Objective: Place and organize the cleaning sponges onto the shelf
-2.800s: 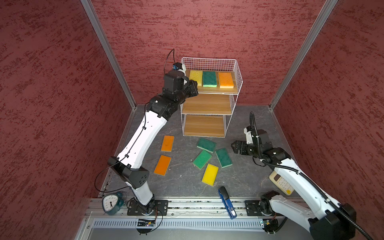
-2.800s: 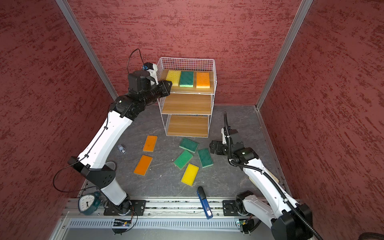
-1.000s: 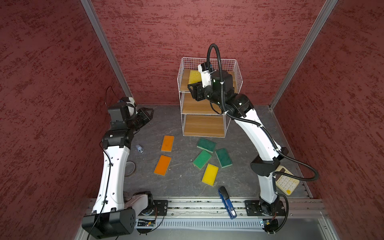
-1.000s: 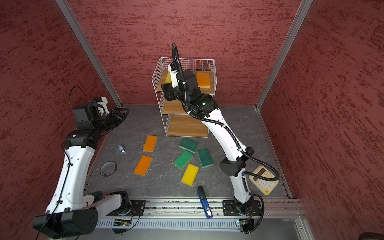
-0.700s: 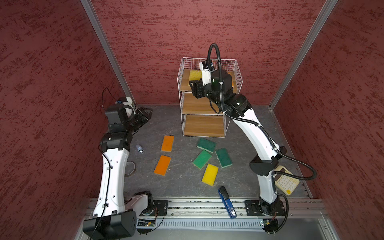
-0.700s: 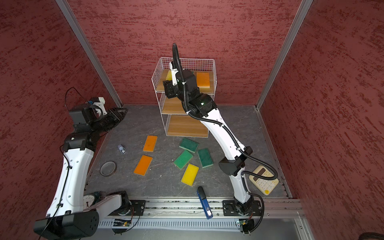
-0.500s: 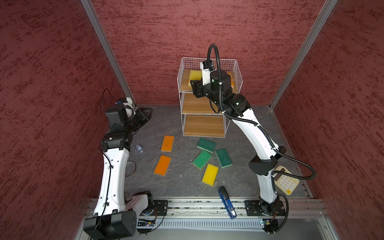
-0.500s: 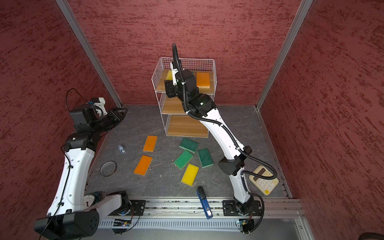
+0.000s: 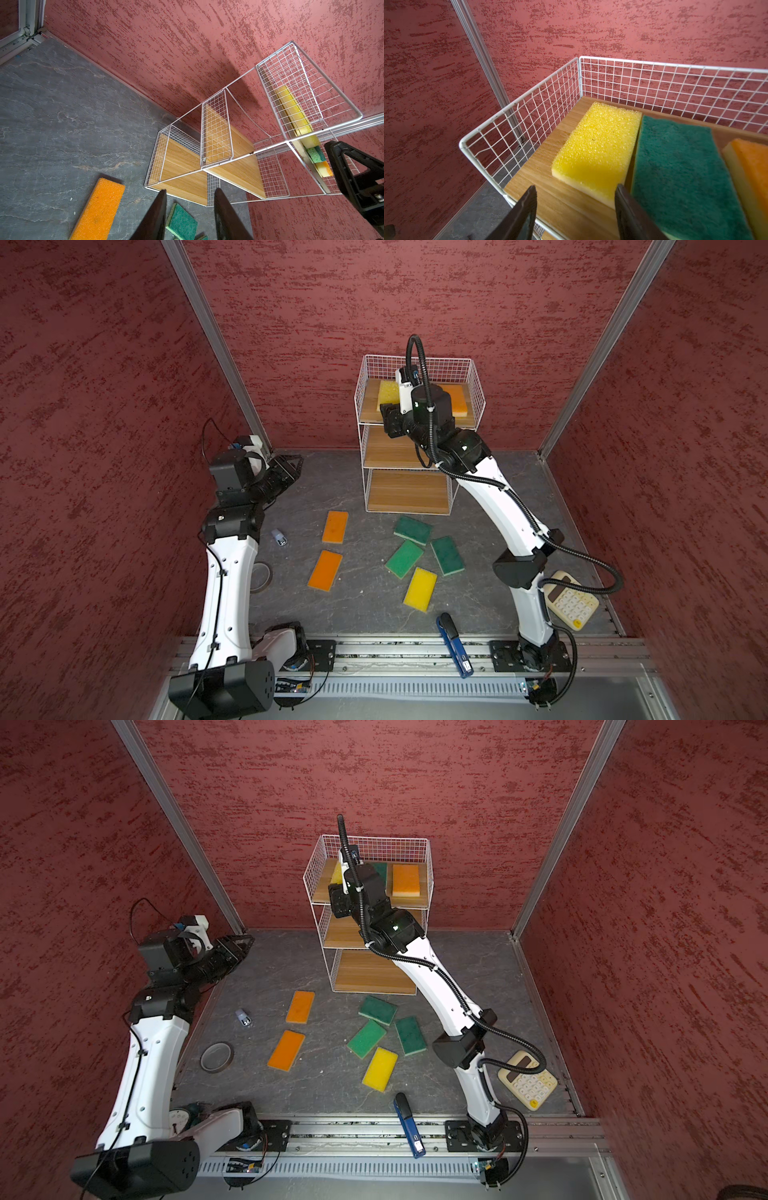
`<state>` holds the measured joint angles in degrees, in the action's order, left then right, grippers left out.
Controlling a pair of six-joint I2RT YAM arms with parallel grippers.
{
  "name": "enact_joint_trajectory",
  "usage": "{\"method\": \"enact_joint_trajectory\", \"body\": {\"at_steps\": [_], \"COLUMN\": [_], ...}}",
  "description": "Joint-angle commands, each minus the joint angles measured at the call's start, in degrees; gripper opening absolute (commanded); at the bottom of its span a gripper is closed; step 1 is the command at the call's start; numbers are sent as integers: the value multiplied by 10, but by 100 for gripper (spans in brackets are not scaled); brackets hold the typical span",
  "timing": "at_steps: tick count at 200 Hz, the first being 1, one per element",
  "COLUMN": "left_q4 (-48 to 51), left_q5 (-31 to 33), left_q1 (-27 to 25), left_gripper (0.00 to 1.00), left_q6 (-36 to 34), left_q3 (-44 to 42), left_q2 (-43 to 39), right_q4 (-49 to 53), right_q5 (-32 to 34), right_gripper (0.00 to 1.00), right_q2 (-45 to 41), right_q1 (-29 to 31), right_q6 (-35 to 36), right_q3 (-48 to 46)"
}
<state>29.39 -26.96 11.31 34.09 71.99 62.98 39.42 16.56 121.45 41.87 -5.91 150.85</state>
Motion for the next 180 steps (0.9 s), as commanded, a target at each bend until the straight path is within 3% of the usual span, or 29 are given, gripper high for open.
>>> {"method": "enact_joint_trajectory", "body": {"at_steps": [1, 180], "left_q4": [-18, -29], "left_q5": [-6, -8], "left_q1": [6, 9], "left_gripper": [39, 41], "left_q6": [-3, 4], "left_q3": [-6, -11], "left_q2": [-1, 2], "right_q4": [-25, -38], "right_q5": [16, 0], "right_gripper": [60, 57], "right_q2": [12, 23], "right_q1": [3, 11], "right_q6": [16, 52], "right_q3": [13, 13]}}
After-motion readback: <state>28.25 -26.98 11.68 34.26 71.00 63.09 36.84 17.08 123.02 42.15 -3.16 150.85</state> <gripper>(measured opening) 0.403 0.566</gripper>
